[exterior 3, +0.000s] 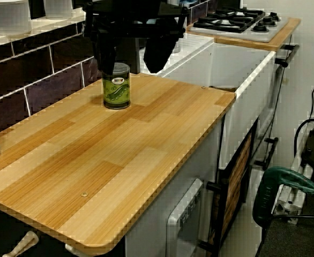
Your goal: Push into sink
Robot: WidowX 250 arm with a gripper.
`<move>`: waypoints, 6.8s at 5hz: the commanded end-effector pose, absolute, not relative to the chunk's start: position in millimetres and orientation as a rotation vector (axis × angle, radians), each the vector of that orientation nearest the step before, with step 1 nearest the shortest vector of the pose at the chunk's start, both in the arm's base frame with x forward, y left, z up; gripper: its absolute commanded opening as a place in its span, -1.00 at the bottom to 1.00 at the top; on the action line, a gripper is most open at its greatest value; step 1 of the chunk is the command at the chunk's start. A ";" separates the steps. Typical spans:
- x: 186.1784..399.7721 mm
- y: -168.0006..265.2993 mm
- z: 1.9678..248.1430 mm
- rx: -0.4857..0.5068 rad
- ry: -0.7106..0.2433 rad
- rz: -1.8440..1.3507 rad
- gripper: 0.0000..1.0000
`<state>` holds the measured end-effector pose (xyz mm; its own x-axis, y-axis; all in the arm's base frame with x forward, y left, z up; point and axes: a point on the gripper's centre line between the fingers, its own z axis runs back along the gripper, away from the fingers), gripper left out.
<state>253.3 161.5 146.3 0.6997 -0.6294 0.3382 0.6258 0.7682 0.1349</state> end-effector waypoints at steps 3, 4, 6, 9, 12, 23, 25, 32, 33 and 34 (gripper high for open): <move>277.4 165.1 132.1 0.009 -0.317 -0.736 1.00; 289.1 167.3 127.9 -0.005 -0.280 -0.938 1.00; 311.3 161.4 115.2 -0.031 -0.282 -1.015 1.00; 342.5 128.2 101.1 -0.048 -0.276 -1.027 1.00; 363.6 93.3 77.6 -0.101 -0.249 -1.064 1.00; 336.7 32.3 96.6 -0.184 -0.298 -1.119 1.00; 360.8 38.5 85.9 -0.179 -0.278 -1.102 1.00; 319.7 -86.0 71.8 -0.377 -0.254 -1.330 1.00; 311.5 -99.1 72.3 -0.394 -0.243 -1.348 1.00; 304.1 -111.7 75.7 -0.481 -0.244 -1.341 1.00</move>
